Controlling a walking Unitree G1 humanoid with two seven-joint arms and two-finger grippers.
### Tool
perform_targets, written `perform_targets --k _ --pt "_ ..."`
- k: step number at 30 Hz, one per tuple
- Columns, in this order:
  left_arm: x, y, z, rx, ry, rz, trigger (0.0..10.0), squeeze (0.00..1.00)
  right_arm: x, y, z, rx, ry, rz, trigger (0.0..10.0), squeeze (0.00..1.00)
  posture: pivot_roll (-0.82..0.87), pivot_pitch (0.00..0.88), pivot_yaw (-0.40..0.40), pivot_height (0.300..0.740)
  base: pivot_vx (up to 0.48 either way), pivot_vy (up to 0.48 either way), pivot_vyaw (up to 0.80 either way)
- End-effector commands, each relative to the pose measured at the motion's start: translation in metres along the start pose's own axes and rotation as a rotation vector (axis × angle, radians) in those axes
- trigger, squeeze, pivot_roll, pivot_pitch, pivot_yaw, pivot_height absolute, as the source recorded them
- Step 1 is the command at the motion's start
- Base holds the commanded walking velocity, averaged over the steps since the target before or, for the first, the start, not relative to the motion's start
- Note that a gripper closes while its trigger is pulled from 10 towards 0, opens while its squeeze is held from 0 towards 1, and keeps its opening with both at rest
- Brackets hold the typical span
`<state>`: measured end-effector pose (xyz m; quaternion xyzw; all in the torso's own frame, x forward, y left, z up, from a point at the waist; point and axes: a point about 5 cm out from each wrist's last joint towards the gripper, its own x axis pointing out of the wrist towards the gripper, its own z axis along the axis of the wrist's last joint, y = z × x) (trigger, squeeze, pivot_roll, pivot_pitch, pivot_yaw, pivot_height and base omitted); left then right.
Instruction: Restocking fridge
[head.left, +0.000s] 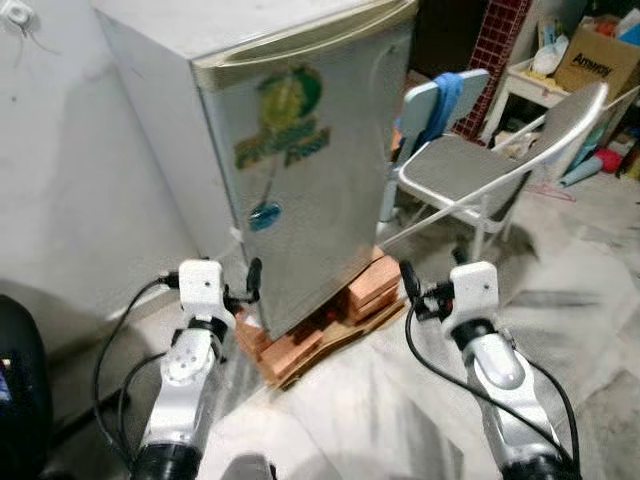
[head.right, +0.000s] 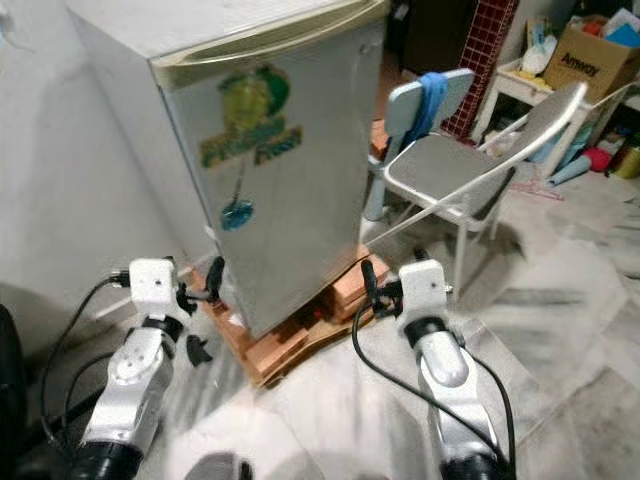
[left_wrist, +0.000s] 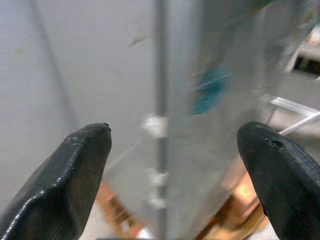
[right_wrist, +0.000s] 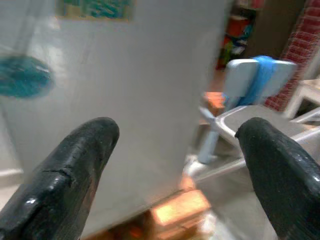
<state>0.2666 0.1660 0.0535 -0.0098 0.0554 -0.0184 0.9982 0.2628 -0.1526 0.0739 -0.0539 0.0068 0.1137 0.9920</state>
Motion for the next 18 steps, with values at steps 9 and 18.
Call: perform_targets --k 9,18 --pt "-0.009 -0.016 -0.004 -0.039 0.027 -0.038 10.0 0.00 -0.008 -0.015 -0.004 -0.034 0.021 -0.043 10.0 0.00 0.01 0.036 0.013 0.740 0.032 0.458 -0.66" --pt "-0.022 -0.003 -0.010 0.004 0.044 -0.018 10.0 0.00 -0.012 -0.016 -0.009 -0.042 0.046 -0.046 10.0 0.00 0.02 0.039 -0.001 0.740 0.000 0.150 0.00"
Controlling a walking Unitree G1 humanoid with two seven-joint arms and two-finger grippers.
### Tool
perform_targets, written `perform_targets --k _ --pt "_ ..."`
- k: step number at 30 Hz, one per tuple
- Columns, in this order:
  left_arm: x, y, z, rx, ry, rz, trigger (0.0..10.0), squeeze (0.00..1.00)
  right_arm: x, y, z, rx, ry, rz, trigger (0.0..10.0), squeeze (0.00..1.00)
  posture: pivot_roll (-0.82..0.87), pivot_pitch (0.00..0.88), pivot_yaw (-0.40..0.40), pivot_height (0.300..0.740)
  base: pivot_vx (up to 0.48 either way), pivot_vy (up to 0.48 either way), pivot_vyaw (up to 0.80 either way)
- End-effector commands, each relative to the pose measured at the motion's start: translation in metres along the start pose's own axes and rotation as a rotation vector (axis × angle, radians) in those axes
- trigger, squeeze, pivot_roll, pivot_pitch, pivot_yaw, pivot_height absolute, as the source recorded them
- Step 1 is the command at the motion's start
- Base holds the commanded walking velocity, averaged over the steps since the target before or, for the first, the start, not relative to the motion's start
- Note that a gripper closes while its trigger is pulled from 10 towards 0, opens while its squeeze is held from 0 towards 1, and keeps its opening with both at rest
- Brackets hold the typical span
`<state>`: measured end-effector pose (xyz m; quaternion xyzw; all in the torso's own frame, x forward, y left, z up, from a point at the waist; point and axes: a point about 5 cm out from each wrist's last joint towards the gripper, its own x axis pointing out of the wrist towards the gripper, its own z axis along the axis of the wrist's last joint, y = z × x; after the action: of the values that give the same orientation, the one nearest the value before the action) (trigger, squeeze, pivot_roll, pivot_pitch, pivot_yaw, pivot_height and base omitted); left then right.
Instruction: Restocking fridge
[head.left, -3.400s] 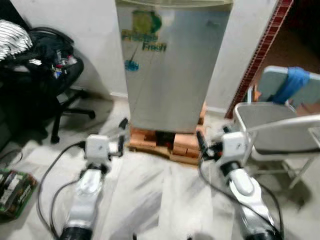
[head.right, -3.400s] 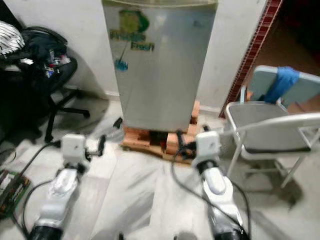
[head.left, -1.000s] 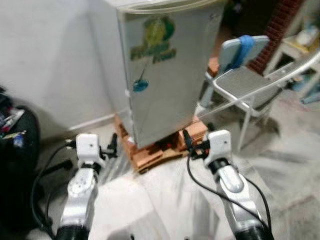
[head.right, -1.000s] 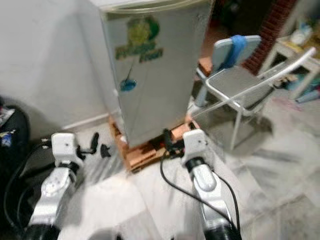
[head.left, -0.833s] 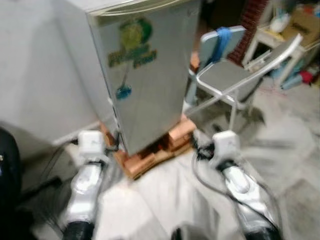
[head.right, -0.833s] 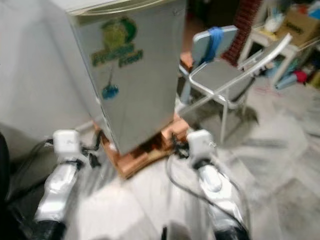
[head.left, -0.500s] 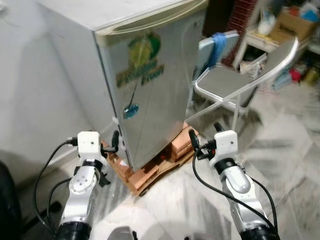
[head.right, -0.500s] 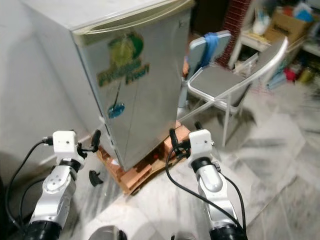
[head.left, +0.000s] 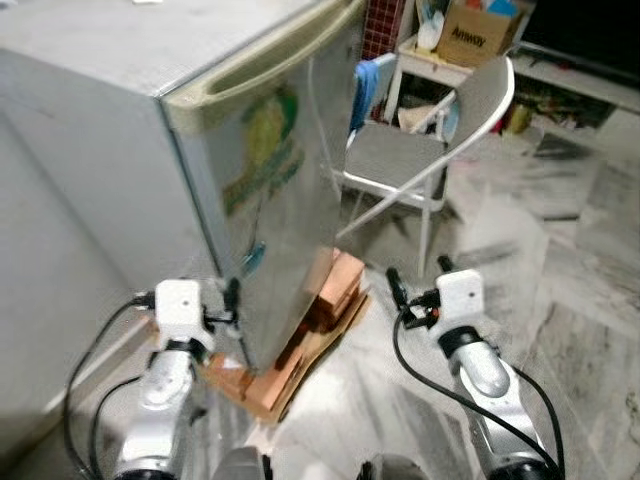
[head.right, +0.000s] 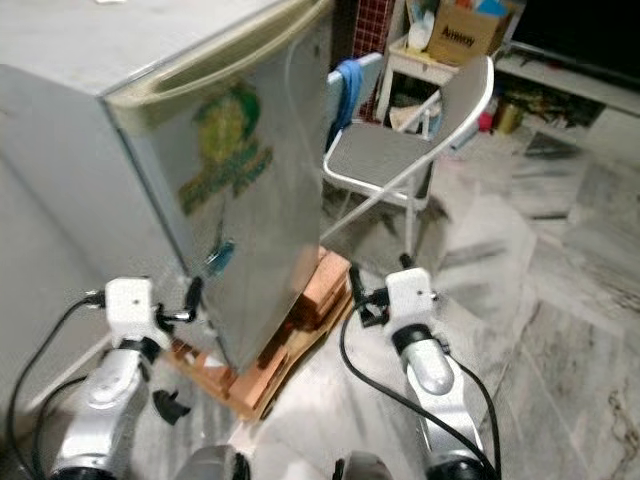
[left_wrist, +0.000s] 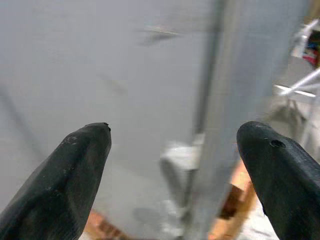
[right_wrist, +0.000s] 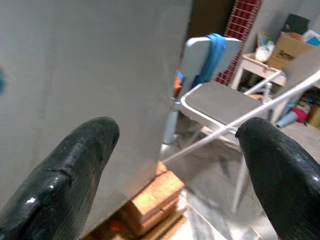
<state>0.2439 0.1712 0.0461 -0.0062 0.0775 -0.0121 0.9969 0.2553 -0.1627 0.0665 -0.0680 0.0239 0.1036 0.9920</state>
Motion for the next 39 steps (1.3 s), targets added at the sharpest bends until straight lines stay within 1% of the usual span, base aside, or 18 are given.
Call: perform_targets --k 1,7,8,10,14,19,30,35,39 --pt "-0.002 -0.006 0.000 0.003 0.001 -0.029 10.0 0.00 -0.003 -0.009 -0.002 -0.018 0.012 -0.030 10.0 0.00 0.02 0.037 -0.003 0.740 0.000 0.000 0.00" --pt "-0.006 -0.003 -0.003 0.005 0.016 -0.037 10.0 0.00 -0.003 -0.011 -0.003 -0.020 0.023 -0.036 10.0 0.00 0.02 0.036 -0.006 0.740 0.000 0.000 0.00" --pt "-0.007 -0.003 -0.003 0.007 0.017 -0.040 10.0 0.00 -0.003 -0.011 -0.004 -0.008 0.030 -0.039 10.0 0.00 0.02 0.035 -0.006 0.740 0.000 0.000 -0.64" --pt "-0.007 0.000 -0.003 0.023 0.020 -0.049 10.0 0.00 -0.003 -0.012 -0.004 -0.021 0.034 -0.044 10.0 0.00 0.02 0.034 -0.006 0.740 0.000 0.000 -0.80" --pt "-0.005 0.001 -0.002 0.022 0.022 -0.043 10.0 0.00 -0.005 -0.011 -0.005 -0.021 0.036 -0.044 10.0 0.00 0.02 0.033 -0.005 0.740 0.000 0.000 -0.80" --pt "-0.001 -0.001 0.001 0.024 0.011 -0.050 10.0 0.00 -0.005 -0.011 -0.006 -0.025 0.041 -0.041 10.0 0.00 0.01 0.033 -0.003 0.740 0.000 0.000 0.00" --pt "0.002 -0.004 0.004 0.023 -0.001 -0.068 10.0 0.00 -0.007 -0.012 -0.008 -0.022 0.059 -0.050 10.0 0.00 0.01 0.042 -0.003 0.740 0.000 0.427 -0.05" --pt "0.004 -0.006 0.007 0.029 -0.013 -0.071 10.0 0.00 -0.008 -0.011 -0.008 -0.025 0.061 -0.049 10.0 0.00 0.01 0.043 -0.006 0.740 0.000 0.000 -0.60" --pt "0.006 -0.008 0.006 0.020 -0.010 -0.080 10.0 0.00 -0.008 -0.012 -0.008 -0.027 0.064 -0.048 10.0 0.00 0.01 0.045 -0.009 0.740 0.000 0.000 -0.20"
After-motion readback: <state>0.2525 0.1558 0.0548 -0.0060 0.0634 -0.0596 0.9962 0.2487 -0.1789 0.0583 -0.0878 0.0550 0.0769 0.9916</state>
